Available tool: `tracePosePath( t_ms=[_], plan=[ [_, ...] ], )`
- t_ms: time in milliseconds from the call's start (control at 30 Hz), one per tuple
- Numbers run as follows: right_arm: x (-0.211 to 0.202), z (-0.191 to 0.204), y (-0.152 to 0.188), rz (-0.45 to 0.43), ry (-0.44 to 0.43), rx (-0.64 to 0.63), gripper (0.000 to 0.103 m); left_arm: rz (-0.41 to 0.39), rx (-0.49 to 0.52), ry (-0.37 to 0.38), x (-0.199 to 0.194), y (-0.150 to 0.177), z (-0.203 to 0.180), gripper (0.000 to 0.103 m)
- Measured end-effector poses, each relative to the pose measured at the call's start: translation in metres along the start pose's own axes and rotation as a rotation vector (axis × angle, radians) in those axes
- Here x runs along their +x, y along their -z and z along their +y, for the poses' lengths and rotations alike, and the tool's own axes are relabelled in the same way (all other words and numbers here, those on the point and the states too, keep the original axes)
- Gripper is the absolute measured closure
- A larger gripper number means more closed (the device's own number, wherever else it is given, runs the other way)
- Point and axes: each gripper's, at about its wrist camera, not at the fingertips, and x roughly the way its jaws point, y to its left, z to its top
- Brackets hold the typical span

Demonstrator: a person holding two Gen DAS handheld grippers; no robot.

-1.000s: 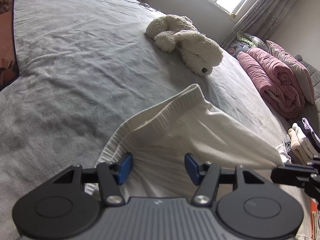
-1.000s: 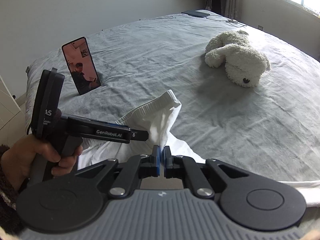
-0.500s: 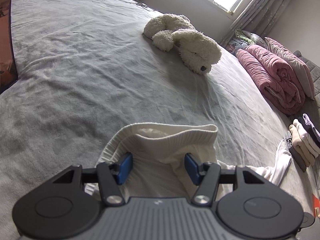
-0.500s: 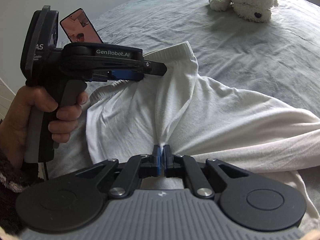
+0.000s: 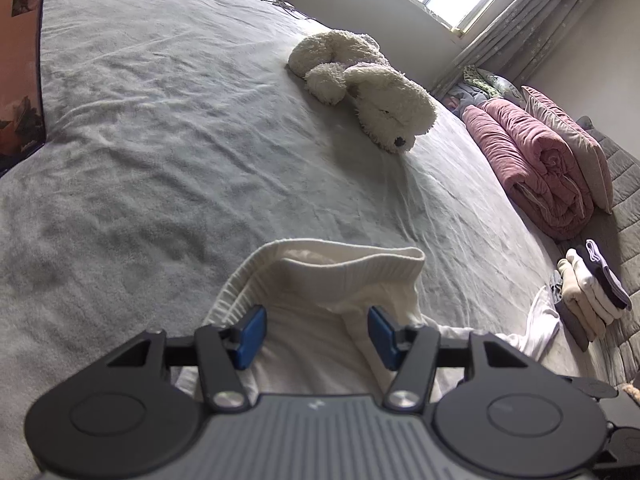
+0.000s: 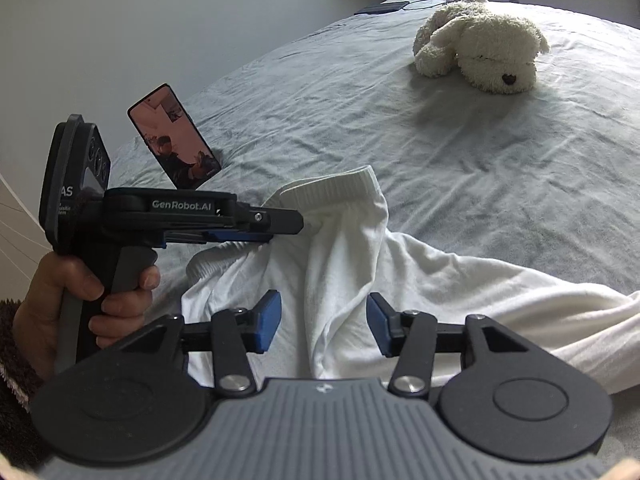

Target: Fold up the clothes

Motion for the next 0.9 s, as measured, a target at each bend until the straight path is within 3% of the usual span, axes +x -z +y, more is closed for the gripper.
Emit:
tracePosePath(
  t_ms=[167, 233, 333, 367, 400, 433, 467, 700, 900],
  plan=[
    [0.025, -0.014, -0.007, -0.013, -0.015, 0.054, 0.051, 0.005, -0.051, 0.010, -0.002, -0.001, 0.012, 0.067],
    [0.032, -0.019, -0.007, -0.018, -0.030, 0.087, 0.051, 0.006, -0.073, 0.011, -0.003, -0.001, 0.017, 0.078],
    [0.038, -0.026, -0.005, -0.048, -0.073, 0.145, 0.059, 0.007, -0.101, 0.014, -0.003, -0.002, 0.024, 0.085],
    [0.039, -0.028, -0.004, -0.063, -0.094, 0.167, 0.065, 0.008, -0.107, 0.016, -0.002, -0.003, 0.025, 0.085],
    [0.039, -0.030, -0.003, -0.078, -0.116, 0.191, 0.081, 0.009, -0.114, 0.020, -0.002, -0.003, 0.026, 0.086],
    [0.039, -0.030, -0.003, -0.086, -0.134, 0.207, 0.090, 0.011, -0.121, 0.023, -0.002, -0.003, 0.027, 0.086],
    [0.038, -0.030, -0.002, -0.094, -0.144, 0.213, 0.095, 0.012, -0.128, 0.026, -0.001, -0.003, 0.029, 0.086],
    [0.004, 0.009, -0.011, -0.152, -0.182, 0.096, 0.095, 0.021, -0.189, 0.040, -0.002, -0.005, 0.039, 0.091],
    [-0.006, 0.055, -0.002, -0.105, -0.209, -0.063, 0.096, 0.027, -0.225, 0.047, -0.004, -0.006, 0.044, 0.091]
  ],
)
